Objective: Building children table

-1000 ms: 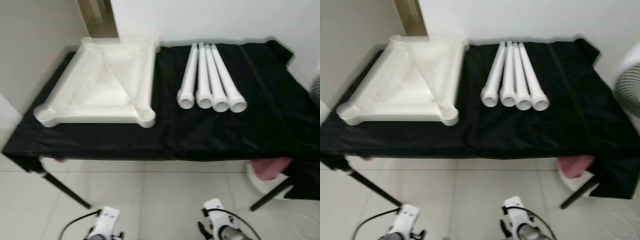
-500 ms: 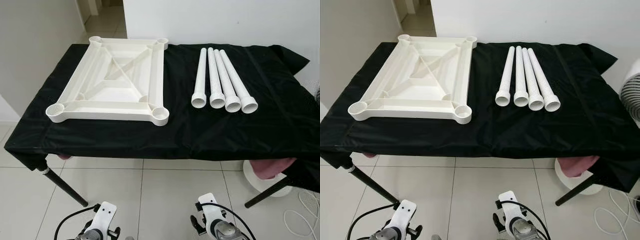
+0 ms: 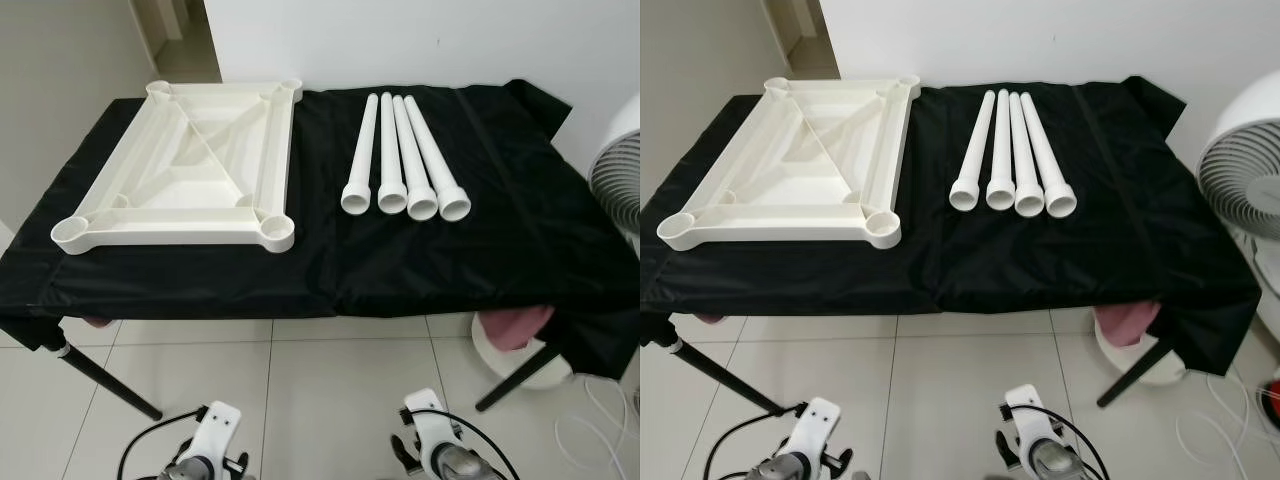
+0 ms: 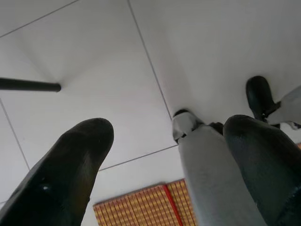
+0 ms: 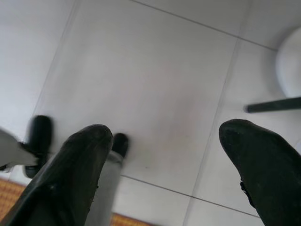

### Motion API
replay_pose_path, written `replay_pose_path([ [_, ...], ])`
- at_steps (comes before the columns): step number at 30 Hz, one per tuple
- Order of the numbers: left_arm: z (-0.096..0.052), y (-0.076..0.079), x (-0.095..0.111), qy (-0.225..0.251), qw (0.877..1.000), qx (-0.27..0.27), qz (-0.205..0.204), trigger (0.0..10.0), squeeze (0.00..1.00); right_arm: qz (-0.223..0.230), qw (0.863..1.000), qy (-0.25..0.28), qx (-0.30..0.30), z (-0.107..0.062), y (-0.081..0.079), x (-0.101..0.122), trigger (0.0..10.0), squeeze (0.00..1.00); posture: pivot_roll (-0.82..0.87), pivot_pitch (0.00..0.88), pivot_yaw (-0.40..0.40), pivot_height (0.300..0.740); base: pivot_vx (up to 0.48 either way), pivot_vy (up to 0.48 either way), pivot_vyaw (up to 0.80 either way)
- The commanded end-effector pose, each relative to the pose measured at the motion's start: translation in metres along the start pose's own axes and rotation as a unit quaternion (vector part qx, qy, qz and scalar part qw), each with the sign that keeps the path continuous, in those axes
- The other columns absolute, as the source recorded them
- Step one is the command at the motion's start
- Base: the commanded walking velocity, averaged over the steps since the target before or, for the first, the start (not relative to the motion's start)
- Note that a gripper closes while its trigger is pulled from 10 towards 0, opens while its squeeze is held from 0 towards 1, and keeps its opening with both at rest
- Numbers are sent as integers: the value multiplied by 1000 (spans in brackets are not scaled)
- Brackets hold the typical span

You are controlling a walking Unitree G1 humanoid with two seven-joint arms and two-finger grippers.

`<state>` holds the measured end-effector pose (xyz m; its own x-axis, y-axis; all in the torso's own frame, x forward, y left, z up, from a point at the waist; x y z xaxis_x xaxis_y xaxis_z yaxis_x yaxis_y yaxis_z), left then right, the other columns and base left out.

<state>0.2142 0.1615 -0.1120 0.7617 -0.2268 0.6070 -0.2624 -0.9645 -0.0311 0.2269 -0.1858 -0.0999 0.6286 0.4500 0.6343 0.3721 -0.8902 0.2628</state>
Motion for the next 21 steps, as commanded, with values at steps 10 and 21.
replay_pose_path([
  [10,-3,-6,-13,-18,1000,14,-4,10000,0,7,1000,-7,17,0,-14,-3,10000,0,-73,0,79,740,0,0,0],
  [21,-4,-8,-13,-15,1000,15,-15,10000,0,8,1000,-9,19,-1,-15,-5,10000,0,-67,0,78,740,0,0,0],
])
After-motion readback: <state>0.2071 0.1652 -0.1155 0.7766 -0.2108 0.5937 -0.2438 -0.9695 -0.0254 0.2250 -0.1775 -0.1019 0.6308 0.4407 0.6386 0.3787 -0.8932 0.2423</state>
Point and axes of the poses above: a point about 5 cm out from each wrist's last joint towards the gripper, its own z axis pointing out of the wrist towards the gripper, its own x axis along the axis of the wrist's last joint, y = z × x, the point moved 4 cm from there along z, pointing out of the wrist towards the gripper, and after that the axes turned 8 degrees about -z, right-handed, at the moved point
